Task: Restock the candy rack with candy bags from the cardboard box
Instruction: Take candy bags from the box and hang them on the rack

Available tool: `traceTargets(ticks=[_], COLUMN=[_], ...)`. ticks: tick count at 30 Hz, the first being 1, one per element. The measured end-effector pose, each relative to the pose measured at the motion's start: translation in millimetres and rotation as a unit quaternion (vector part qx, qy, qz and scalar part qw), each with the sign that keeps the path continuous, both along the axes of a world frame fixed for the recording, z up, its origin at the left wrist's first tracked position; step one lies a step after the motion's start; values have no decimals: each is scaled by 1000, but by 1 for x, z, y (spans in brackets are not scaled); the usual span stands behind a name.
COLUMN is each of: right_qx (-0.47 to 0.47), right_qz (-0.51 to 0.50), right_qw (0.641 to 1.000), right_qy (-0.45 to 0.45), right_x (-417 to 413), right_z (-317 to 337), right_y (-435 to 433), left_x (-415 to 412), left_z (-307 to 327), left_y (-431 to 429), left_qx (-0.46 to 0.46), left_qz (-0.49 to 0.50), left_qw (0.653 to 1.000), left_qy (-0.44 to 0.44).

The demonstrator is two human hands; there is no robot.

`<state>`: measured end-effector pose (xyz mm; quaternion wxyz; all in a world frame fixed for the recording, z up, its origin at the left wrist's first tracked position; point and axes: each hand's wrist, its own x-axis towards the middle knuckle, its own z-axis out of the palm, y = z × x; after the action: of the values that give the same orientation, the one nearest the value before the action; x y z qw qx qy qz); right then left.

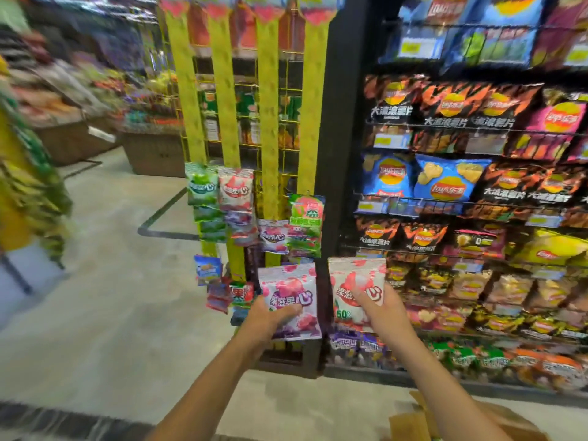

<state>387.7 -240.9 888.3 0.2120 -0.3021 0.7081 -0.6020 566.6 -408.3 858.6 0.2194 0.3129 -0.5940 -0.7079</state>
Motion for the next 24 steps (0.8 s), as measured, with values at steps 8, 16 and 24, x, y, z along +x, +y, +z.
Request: traceTargets(ticks=[8, 16, 24], right_qx=[-10, -2, 1], right_qz=[28, 60, 81], right_qw=[999, 998, 997], right_qy=[20, 27, 20], right_x=[79, 122, 126], right_z=[11, 7, 0], right_y=[-101, -166, -210], left_x=[87, 139, 148], left_z=[1, -2, -3], left_y=[-87, -137, -165], left_qx=[-15, -6, -4], left_qz=[16, 45, 66], left_qw=[1000, 999, 998], left_qy=[14, -3, -13])
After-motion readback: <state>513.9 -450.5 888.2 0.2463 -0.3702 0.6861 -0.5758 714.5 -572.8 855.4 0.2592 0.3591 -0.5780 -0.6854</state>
